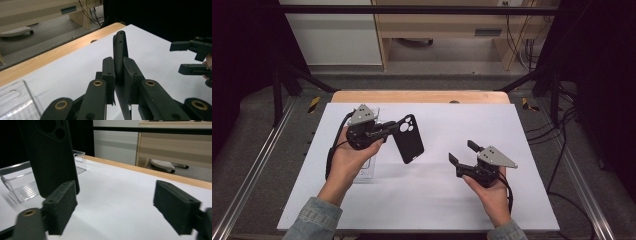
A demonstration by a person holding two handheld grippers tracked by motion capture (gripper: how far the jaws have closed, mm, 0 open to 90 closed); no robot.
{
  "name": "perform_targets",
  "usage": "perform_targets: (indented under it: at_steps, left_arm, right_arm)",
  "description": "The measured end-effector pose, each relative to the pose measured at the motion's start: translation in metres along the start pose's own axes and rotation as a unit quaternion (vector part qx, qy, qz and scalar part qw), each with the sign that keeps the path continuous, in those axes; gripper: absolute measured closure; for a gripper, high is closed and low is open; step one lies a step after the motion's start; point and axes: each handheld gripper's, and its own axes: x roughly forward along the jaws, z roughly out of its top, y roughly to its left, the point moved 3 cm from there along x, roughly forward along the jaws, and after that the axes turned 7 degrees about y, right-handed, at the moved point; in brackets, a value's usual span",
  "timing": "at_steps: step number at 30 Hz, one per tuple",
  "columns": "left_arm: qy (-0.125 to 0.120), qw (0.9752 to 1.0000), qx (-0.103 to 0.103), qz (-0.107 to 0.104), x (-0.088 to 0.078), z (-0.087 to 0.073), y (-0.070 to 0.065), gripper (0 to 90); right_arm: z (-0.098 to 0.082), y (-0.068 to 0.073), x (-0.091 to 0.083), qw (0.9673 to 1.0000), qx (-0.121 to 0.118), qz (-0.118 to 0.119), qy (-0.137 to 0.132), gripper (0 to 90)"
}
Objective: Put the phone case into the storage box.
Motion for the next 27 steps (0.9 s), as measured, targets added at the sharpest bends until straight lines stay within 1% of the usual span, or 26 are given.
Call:
perform_targets:
  at_steps: [2,5,6,7,8,10,12,17,22,24,27]
  left_arm:
    - [0.0,1.0,0.006,0.0,-0.003,-0.001,0.002,80.3]
    - [-0.003,0.9999,0.011,-0.001,-0.008,-0.002,0.006,80.3]
    - [-0.003,0.9999,0.013,0.001,-0.01,-0.002,0.008,80.2]
    - [-0.002,0.9999,0.013,0.003,-0.012,-0.002,0.009,80.2]
    - [-0.002,0.9999,0.014,0.003,-0.013,-0.001,0.01,80.2]
    - [-0.005,0.9998,0.02,0.003,-0.016,0.0,0.012,80.2]
    - [-0.008,0.9997,0.025,0.003,-0.019,0.001,0.013,80.2]
    - [-0.008,0.9993,0.036,0.005,-0.026,0.0,0.018,80.2]
    - [-0.01,0.9992,0.039,0.006,-0.031,-0.002,0.024,80.2]
    - [-0.008,0.9992,0.039,0.008,-0.033,-0.003,0.026,80.2]
    - [-0.01,0.9991,0.04,0.013,-0.037,-0.002,0.03,80.2]
  right_arm:
    - [0.0,0.0,0.0,1.0,0.0,0.0,-0.001,12.7]
    - [0.0,0.001,0.0,0.9999,-0.01,-0.007,0.005,10.1]
    - [-0.001,0.001,-0.001,0.9999,-0.013,-0.004,0.006,9.1]
    - [-0.001,0.001,-0.002,0.9998,-0.013,0.003,0.011,8.0]
    - [-0.001,0.001,-0.003,0.9998,-0.015,0.002,0.013,8.0]
    - [-0.002,0.0,-0.005,0.9995,-0.024,-0.006,0.019,7.8]
    - [-0.003,-0.003,-0.008,0.9993,-0.028,-0.012,0.022,7.2]
    - [-0.004,-0.011,-0.015,0.9985,-0.03,-0.035,0.029,7.7]
    - [-0.005,-0.018,-0.024,0.9961,-0.049,-0.06,0.041,7.6]
    - [-0.008,-0.02,-0.029,0.9955,-0.051,-0.066,0.045,7.4]
    - [-0.015,-0.02,-0.037,0.9952,-0.049,-0.075,0.039,7.3]
